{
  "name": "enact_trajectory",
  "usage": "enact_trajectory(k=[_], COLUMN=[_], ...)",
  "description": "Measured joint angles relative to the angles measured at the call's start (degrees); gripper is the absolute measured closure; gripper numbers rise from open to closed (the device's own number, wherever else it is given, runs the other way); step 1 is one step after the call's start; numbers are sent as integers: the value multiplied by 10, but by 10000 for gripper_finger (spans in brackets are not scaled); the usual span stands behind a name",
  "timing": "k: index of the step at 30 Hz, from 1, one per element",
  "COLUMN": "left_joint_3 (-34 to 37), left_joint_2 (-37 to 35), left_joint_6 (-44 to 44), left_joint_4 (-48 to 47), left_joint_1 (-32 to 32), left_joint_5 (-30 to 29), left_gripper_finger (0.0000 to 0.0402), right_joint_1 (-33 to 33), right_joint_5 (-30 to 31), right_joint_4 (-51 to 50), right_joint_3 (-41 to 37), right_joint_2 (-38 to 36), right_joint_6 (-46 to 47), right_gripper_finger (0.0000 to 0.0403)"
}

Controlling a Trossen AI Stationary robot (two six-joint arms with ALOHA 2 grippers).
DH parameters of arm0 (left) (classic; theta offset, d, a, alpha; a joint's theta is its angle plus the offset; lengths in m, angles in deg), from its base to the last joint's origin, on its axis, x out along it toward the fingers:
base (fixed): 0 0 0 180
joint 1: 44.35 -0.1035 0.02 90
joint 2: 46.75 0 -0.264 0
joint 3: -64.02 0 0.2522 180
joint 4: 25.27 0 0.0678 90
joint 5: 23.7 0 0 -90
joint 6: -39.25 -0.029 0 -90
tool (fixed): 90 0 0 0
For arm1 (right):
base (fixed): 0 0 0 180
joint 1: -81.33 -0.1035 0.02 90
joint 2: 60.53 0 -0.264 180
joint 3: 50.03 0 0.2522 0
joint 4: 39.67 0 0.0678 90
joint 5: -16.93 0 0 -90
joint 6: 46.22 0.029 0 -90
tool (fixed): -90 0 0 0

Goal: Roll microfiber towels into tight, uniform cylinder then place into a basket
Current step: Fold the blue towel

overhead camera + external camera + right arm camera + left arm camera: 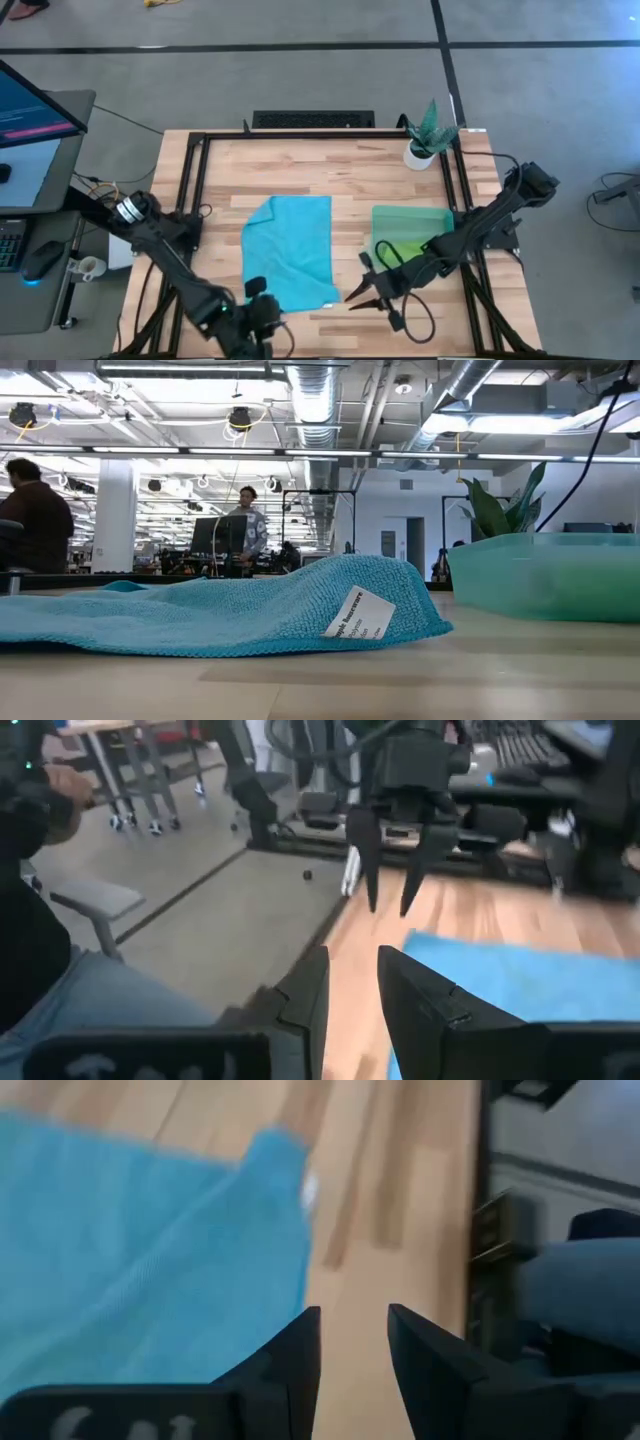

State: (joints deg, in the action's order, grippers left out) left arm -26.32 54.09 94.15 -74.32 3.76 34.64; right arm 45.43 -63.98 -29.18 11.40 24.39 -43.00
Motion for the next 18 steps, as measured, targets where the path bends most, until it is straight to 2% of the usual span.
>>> enact_trajectory(k=[6,10,14,18], left_joint_3=[-93,-132,-133,-132], left_joint_2=[0,-1,8,37], left_joint_6=[-143,-205,-208,-172], left_joint_4=[-20,-33,-58,-112], left_joint_1=[30,43,61,68], left_joint_5=[-24,-64,-104,-125], left_gripper_finger=[310,323,335,345], right_joint_1=[-5,-4,-6,-15], right_joint_5=[-37,-47,-46,-46], right_joint_4=[-9,-73,-163,-202], right_joint_3=[76,141,181,189], right_joint_2=[46,72,101,128], right_joint_6=[-23,-73,-79,-82], right_gripper_finger=[291,290,276,248])
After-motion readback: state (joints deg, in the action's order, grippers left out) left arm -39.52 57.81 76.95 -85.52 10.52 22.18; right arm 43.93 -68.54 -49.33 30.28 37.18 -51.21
